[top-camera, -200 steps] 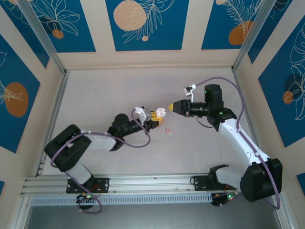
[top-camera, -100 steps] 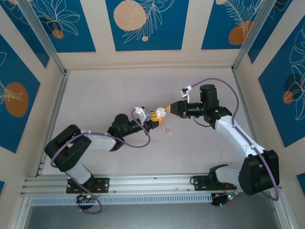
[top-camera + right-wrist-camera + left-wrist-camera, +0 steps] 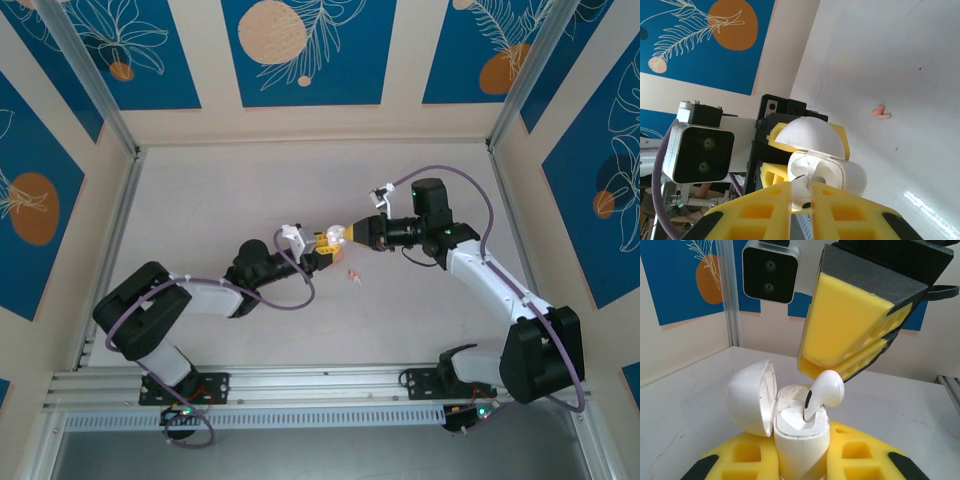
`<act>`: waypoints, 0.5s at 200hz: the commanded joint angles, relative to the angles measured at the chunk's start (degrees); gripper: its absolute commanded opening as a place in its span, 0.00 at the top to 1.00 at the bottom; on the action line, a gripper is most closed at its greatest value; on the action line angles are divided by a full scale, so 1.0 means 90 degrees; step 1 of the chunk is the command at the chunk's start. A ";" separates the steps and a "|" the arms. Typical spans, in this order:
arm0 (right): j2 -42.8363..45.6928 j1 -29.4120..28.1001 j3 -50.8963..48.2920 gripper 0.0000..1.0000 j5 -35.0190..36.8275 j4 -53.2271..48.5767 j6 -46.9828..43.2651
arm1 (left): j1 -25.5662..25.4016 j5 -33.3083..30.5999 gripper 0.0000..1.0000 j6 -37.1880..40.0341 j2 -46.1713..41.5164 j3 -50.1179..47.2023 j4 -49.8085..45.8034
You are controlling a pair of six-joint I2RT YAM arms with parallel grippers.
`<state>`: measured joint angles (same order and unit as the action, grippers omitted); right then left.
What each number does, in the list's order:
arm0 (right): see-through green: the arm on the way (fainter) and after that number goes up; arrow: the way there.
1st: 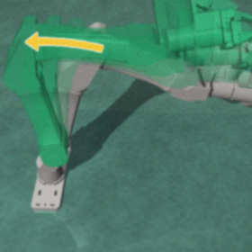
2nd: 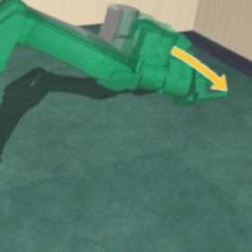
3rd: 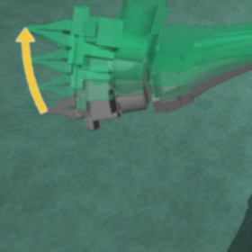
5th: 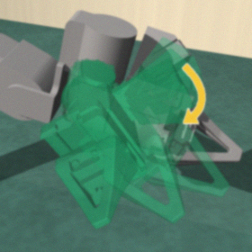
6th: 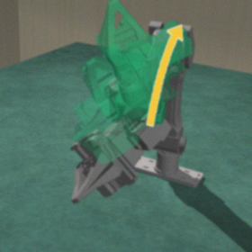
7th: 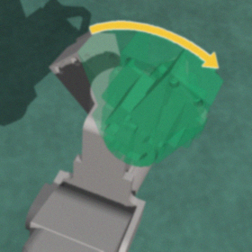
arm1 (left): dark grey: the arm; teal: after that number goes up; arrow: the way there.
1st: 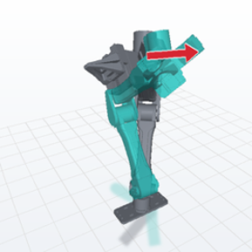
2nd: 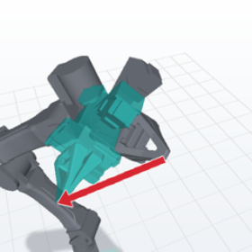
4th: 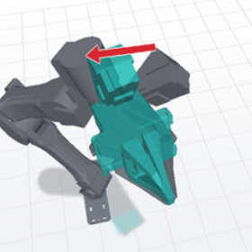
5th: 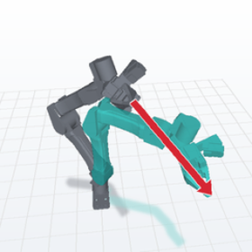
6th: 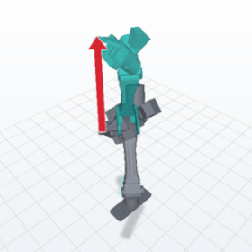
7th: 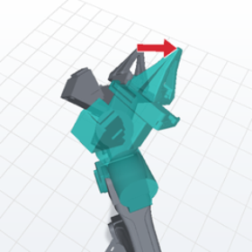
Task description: Insert the wireless bluetooth earbuds into the charging case
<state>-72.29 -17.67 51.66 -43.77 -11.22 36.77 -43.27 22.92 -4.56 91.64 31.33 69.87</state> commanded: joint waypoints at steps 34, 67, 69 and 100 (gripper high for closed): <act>-0.0019 -0.0100 0.0178 0.87 -0.0233 -0.0149 -0.0092 | -0.0017 0.0070 0.88 -0.0060 -0.0154 -0.0064 0.0324; -0.0022 -0.0131 0.0163 0.88 -0.0237 -0.0167 -0.0095 | -0.0014 0.0046 0.88 -0.0060 -0.0165 -0.0072 0.0323; -0.0017 -0.0132 0.0163 0.87 -0.0235 -0.0160 -0.0093 | -0.0011 0.0045 0.88 -0.0060 -0.0160 -0.0078 0.0323; -0.0024 -0.0156 0.0149 0.88 -0.0225 -0.0176 -0.0092 | -0.0010 0.0013 0.88 -0.0060 -0.0172 -0.0092 0.0329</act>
<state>-72.29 -18.55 51.66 -43.99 -11.25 36.45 -43.27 22.87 -4.54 91.55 31.11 69.91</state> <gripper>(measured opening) 0.121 0.179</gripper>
